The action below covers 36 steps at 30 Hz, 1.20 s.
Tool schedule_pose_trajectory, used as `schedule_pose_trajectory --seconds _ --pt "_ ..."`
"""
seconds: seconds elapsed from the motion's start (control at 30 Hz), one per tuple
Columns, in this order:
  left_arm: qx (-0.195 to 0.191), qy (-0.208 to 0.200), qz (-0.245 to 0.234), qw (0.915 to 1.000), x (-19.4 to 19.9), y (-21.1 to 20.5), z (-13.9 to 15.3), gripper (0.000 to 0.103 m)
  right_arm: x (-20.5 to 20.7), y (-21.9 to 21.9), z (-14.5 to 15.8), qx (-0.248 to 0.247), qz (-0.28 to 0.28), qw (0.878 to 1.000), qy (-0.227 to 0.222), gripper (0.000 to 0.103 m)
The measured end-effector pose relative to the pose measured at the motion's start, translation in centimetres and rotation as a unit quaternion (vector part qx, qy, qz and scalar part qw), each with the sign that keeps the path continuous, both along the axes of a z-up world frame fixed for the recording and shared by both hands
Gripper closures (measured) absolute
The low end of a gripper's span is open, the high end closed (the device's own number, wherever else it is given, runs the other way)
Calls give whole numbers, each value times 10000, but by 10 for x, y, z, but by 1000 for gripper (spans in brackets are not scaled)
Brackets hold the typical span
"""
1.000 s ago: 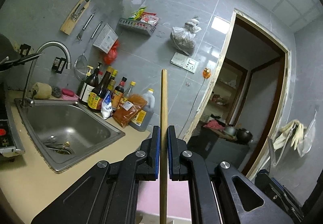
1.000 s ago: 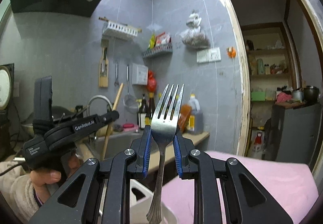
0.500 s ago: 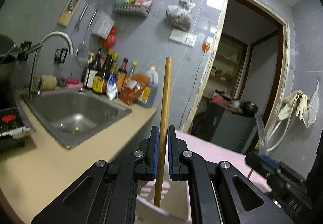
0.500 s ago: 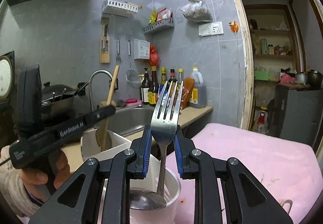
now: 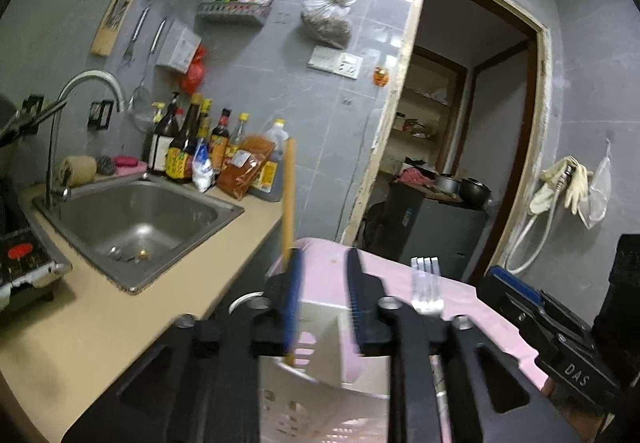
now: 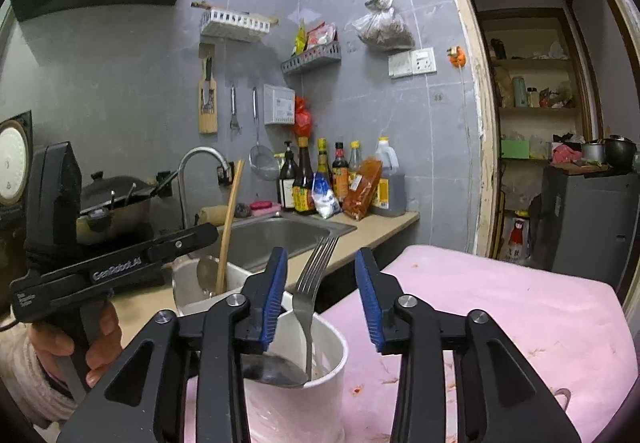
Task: Organize utensils
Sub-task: 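Lift the fork and chopstick and lower both into the white caddy, then open both tools and move them back over the remaining utensils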
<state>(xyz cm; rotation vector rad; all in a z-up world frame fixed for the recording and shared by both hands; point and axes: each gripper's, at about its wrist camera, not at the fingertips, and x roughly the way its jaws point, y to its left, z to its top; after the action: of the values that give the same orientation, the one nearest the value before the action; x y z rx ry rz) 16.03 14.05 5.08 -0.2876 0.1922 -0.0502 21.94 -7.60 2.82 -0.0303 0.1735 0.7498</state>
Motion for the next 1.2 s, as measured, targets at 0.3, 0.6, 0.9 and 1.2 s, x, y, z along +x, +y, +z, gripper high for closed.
schedule_pose_trajectory --seconds 0.3,0.6,0.9,1.2 --pt "327 -404 -146 9985 -19 -32 24 38 -20 -42 25 229 -568 9972 -432 29" --pt "553 -400 -577 9960 -22 -73 31 20 -43 -109 38 115 -1473 9867 -680 2" --pt "900 -3 -1618 9827 -17 -136 18 17 -50 -176 23 -157 -2177 9754 -303 0" --pt "1404 826 -2306 9593 1 -194 -19 18 -32 -220 -7 -278 -2413 9675 701 1"
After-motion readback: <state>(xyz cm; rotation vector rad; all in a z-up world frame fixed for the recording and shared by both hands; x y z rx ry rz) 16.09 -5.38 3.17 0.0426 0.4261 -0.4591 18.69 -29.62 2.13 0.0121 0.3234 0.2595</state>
